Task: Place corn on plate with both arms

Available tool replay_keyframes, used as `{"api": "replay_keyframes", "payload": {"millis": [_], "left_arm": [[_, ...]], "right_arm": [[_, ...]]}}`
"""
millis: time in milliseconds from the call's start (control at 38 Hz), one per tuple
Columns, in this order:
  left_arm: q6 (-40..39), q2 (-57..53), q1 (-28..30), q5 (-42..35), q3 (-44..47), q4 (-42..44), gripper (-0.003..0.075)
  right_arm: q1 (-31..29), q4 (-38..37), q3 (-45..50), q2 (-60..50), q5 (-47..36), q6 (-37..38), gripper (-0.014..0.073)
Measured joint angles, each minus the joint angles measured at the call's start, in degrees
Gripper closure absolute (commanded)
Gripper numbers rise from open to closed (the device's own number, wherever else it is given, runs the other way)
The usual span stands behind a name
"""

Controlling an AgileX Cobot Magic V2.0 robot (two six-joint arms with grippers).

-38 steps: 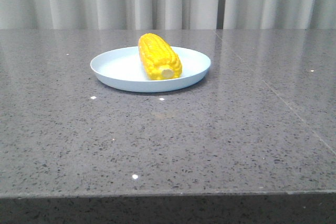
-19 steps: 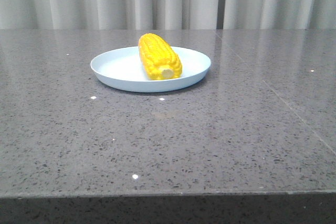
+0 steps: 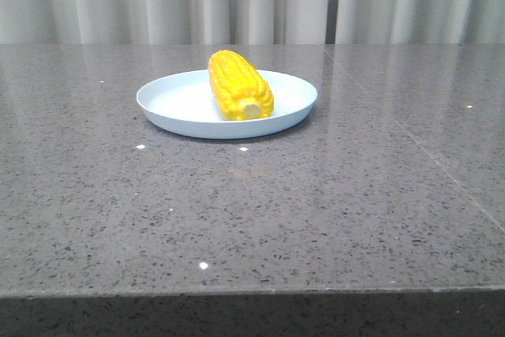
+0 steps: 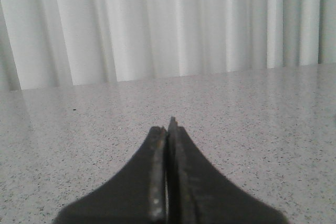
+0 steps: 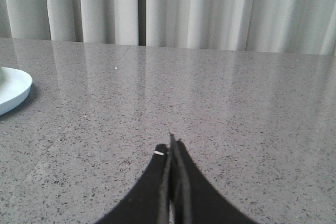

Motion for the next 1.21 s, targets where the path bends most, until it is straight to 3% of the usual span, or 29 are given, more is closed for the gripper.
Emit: {"api": "replay_keyframes", "payload": {"millis": [263,604,1209], "left_arm": [[0.00,0.00,0.00,0.00,0.00,0.00,0.0741],[0.00,0.00,0.00,0.00,0.00,0.00,0.0741],[0.00,0.00,0.00,-0.09,0.00,0.00,0.0741]], "right_arm": [[0.00,0.85,0.00,0.00,-0.04,0.00,0.0661],[0.00,10.78,0.00,0.00,-0.13,-6.17,0.0661],[0.00,10.33,0.00,0.00,-0.06,-7.23,0.0661]]}}
